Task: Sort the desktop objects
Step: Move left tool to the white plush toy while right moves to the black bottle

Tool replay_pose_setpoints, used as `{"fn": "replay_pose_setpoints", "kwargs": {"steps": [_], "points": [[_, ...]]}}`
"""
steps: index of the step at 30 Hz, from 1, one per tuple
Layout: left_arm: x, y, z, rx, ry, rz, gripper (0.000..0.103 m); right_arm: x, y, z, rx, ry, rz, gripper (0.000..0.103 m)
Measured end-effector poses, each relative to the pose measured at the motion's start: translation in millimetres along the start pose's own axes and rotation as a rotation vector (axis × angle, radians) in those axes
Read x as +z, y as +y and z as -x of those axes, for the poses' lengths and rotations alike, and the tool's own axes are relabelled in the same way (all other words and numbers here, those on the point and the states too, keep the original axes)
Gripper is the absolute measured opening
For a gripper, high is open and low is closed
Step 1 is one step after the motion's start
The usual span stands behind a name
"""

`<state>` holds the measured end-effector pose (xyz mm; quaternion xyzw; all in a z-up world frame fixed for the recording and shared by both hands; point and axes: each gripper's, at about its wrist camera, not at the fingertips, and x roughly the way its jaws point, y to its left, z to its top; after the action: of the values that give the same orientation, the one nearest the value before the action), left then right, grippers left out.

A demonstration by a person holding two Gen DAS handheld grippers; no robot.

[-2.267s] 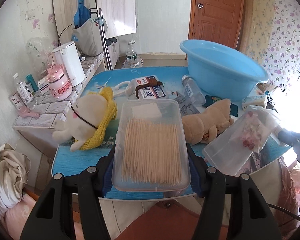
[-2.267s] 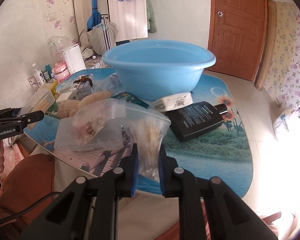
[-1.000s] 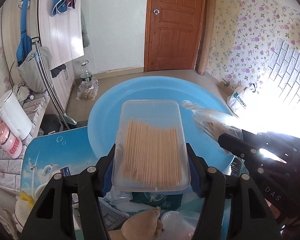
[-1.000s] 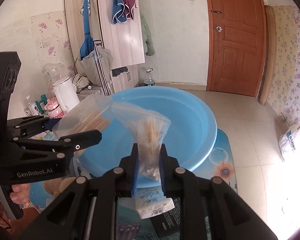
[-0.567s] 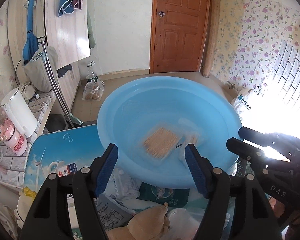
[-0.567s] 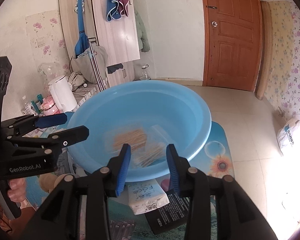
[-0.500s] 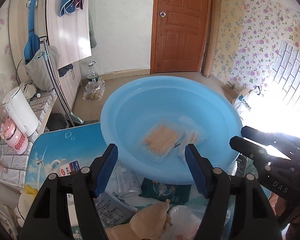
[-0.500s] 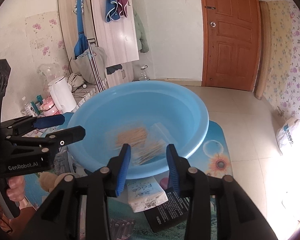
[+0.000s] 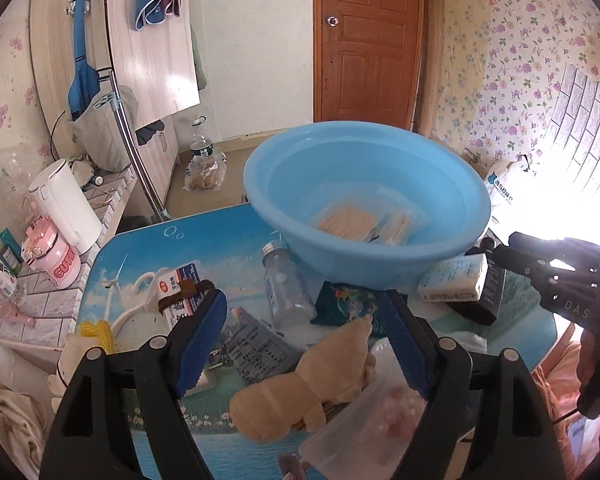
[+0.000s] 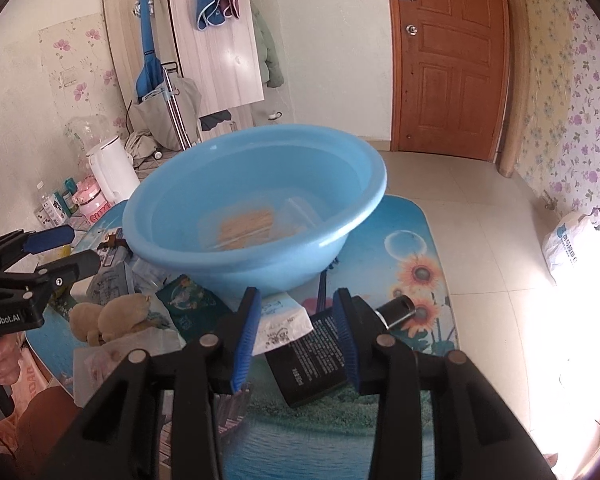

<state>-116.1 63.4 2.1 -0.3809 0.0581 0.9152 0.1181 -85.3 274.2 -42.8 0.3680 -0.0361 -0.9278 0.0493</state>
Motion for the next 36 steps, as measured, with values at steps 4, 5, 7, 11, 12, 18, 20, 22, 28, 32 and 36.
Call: {"fn": "replay_pose_setpoints", "kwargs": {"steps": [4,5,7,11,12,18,20,22,28,32,36], "points": [[-19.0,7.2,1.8,0.030,0.029,-0.007,0.079,-9.1,-3.2,-1.8,-0.016,0.025,-0.008,0.037],[-23.8,11.0,1.9,0.040,0.038,-0.001,0.079,-11.8,-4.2,-1.7,-0.018,0.030,-0.010,0.037],[-30.8,18.3,3.0,0.049,0.052,0.020,0.079,-15.7,-5.6,-0.9,-0.018,0.034,-0.014,0.041],[-42.1,36.5,7.5,0.074,0.065,0.063,0.079,-22.8,-8.6,1.0,-0.008,0.031,-0.033,0.072],[-44.0,41.6,8.9,0.084,0.065,0.071,0.079,-24.2,-9.2,1.3,-0.010,0.030,-0.034,0.078],[-49.0,82.4,20.5,0.152,0.035,0.164,0.095,-29.5,-8.3,-3.4,-0.063,0.039,-0.015,0.098],[-51.2,96.7,23.7,0.208,0.024,0.180,0.096,-30.7,-8.1,-6.2,-0.070,0.048,-0.020,0.098],[-53.9,111.7,24.8,0.254,0.029,0.189,0.097,-32.4,-6.9,-10.8,-0.073,0.061,-0.021,0.098],[-68.9,154.3,22.0,0.323,0.060,0.251,0.097,-39.4,-0.8,-27.4,-0.114,0.120,-0.006,0.098],[-78.8,167.3,11.7,0.320,0.085,0.275,0.097,-41.0,2.4,-35.0,-0.121,0.140,-0.021,0.098],[-83.5,172.6,-4.1,0.309,0.102,0.292,0.100,-41.5,9.2,-43.1,-0.150,0.166,-0.010,0.098]]}}
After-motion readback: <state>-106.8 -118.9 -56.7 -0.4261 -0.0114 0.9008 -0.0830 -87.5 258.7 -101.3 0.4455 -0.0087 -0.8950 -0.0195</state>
